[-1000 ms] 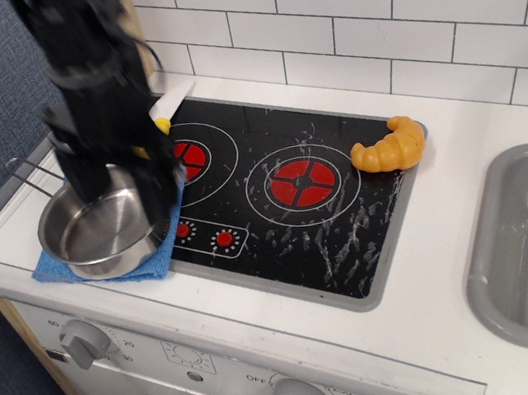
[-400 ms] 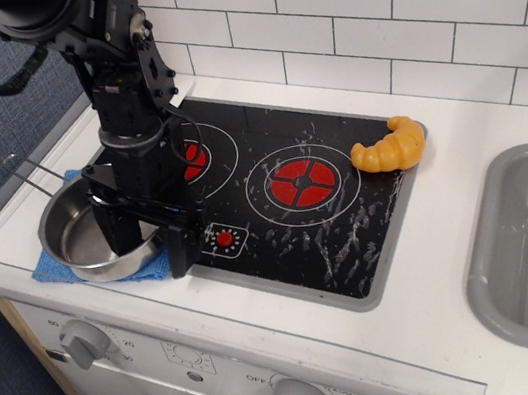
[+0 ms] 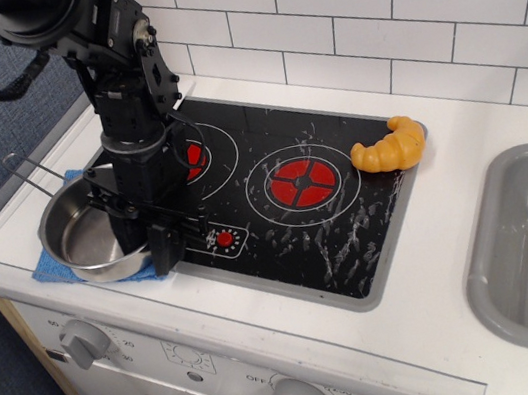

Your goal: Move the pot between the knife and the croissant

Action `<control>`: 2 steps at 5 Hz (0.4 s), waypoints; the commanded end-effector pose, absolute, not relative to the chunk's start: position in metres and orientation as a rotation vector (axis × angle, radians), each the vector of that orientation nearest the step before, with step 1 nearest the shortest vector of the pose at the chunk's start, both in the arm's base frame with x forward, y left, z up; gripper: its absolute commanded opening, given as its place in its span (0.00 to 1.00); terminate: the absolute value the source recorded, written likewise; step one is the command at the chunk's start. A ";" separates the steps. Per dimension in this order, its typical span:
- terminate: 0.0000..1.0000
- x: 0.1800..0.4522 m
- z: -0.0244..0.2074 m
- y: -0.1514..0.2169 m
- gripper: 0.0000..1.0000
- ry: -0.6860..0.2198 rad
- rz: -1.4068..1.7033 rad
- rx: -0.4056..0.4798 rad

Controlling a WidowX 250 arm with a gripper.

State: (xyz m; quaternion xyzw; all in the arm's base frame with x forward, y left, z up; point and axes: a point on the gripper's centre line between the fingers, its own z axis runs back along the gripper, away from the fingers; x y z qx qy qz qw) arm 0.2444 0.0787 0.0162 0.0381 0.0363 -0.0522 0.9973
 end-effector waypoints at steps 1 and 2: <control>0.00 0.240 0.060 0.083 0.00 -0.028 -0.117 0.092; 0.00 0.242 0.077 0.086 0.00 -0.066 -0.129 0.118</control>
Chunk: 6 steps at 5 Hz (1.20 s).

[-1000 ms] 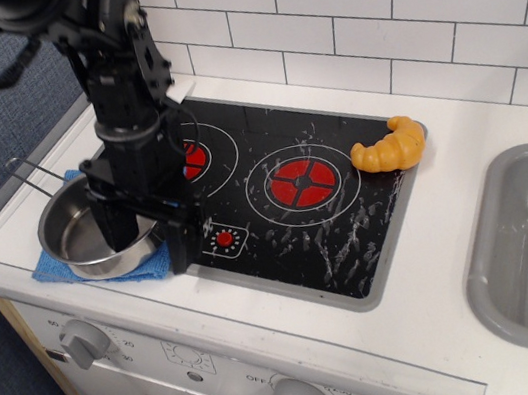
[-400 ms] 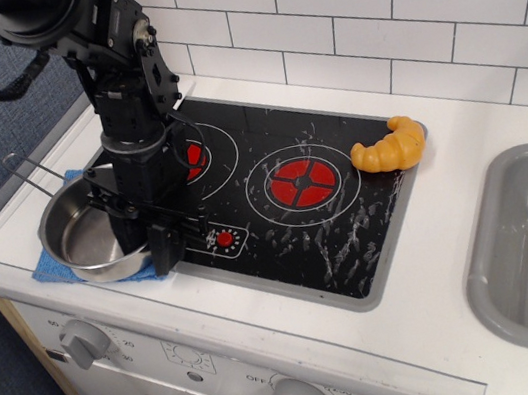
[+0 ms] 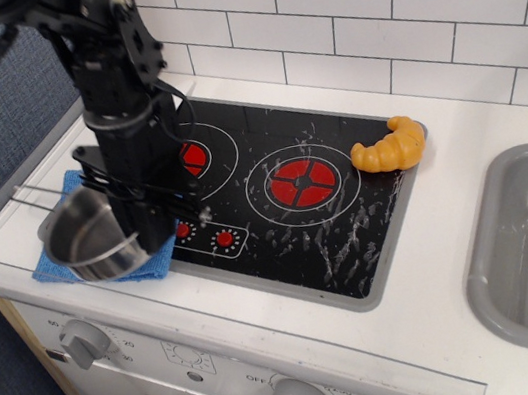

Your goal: Move the pot between the knife and the croissant

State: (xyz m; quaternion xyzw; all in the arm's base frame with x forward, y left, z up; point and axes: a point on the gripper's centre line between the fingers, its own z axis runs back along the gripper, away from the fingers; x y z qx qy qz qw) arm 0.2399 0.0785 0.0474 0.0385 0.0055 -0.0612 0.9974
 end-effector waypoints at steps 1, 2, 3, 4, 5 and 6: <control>0.00 0.276 0.095 0.067 0.00 -0.129 -0.211 0.197; 0.00 0.313 0.099 0.038 0.00 -0.159 -0.267 0.225; 0.00 0.341 0.100 0.012 0.00 -0.184 -0.303 0.242; 0.00 0.358 0.081 -0.003 0.00 -0.144 -0.316 0.252; 0.00 0.369 0.062 -0.007 0.00 -0.102 -0.317 0.249; 0.00 0.376 0.039 -0.009 0.00 -0.047 -0.320 0.263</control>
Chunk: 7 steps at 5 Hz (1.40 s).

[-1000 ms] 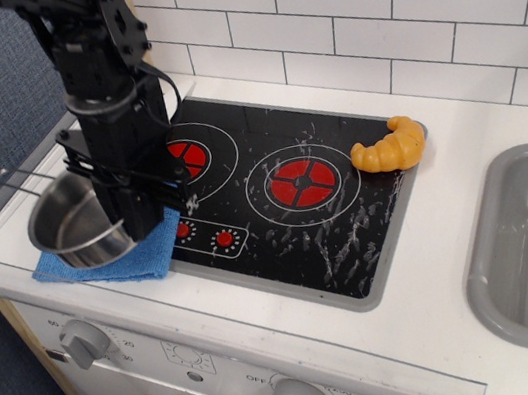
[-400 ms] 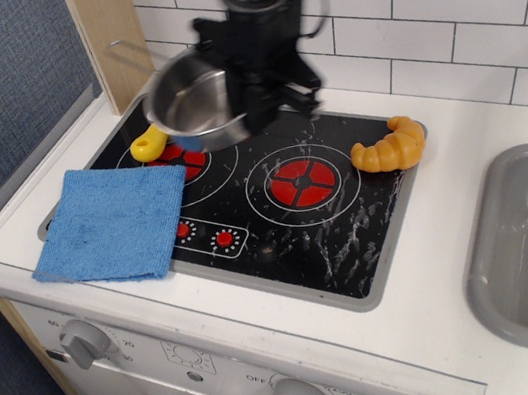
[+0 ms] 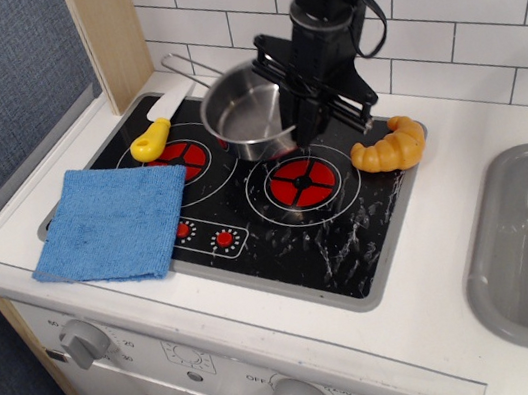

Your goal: Move the pot between the knife and the croissant

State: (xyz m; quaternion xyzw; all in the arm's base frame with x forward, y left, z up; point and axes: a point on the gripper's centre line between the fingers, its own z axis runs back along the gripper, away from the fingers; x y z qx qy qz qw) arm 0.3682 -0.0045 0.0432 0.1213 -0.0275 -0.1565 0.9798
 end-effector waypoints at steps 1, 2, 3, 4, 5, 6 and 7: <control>0.00 0.383 0.022 -0.010 0.00 -0.007 -0.327 0.257; 0.00 0.385 0.024 -0.012 0.00 -0.013 -0.333 0.248; 0.00 0.381 0.039 -0.017 1.00 -0.056 -0.339 0.240; 0.00 0.378 0.066 -0.015 1.00 -0.116 -0.301 0.239; 0.00 0.378 0.088 -0.002 1.00 -0.155 -0.251 0.234; 0.00 0.369 0.109 0.023 1.00 -0.160 -0.156 0.235; 0.00 0.357 0.107 0.036 1.00 -0.107 -0.101 0.173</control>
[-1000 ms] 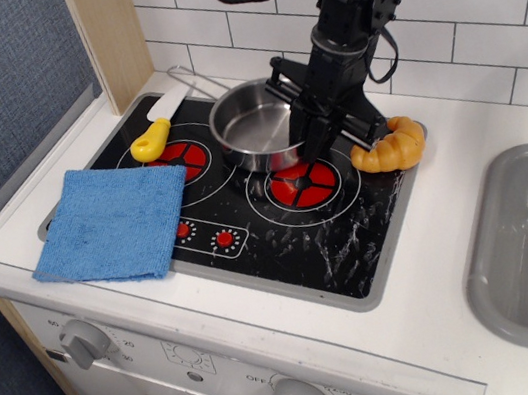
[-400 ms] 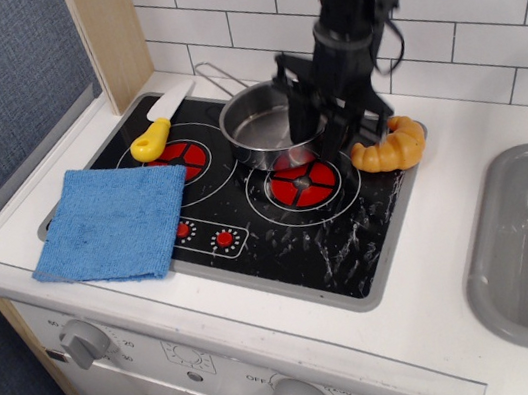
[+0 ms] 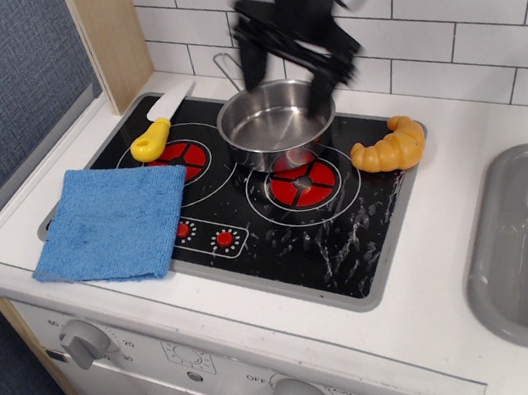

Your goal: Move the pot between the knife and the croissant

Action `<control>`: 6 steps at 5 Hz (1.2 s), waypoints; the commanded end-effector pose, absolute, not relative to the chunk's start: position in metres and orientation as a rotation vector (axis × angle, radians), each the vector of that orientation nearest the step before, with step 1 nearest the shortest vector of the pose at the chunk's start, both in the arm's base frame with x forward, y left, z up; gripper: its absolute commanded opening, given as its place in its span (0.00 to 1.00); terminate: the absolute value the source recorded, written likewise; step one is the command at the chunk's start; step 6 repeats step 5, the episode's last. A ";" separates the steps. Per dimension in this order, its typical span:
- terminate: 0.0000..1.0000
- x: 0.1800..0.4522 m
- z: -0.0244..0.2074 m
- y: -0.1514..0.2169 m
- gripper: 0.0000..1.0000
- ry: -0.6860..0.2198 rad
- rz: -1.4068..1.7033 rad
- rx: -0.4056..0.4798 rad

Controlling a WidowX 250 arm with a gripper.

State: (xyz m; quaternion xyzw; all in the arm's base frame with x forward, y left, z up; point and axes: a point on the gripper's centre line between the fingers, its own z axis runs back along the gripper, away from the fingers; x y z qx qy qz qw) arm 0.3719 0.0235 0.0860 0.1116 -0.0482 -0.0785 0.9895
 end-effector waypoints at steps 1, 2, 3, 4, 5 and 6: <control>0.00 0.348 0.099 0.044 1.00 -0.064 -0.089 0.089; 0.00 0.337 0.093 0.050 1.00 -0.023 -0.094 0.070; 0.00 0.337 0.093 0.050 1.00 -0.023 -0.094 0.070; 0.00 0.337 0.093 0.050 1.00 -0.023 -0.094 0.070; 1.00 0.337 0.093 0.050 1.00 -0.023 -0.094 0.070; 1.00 0.337 0.093 0.050 1.00 -0.023 -0.094 0.070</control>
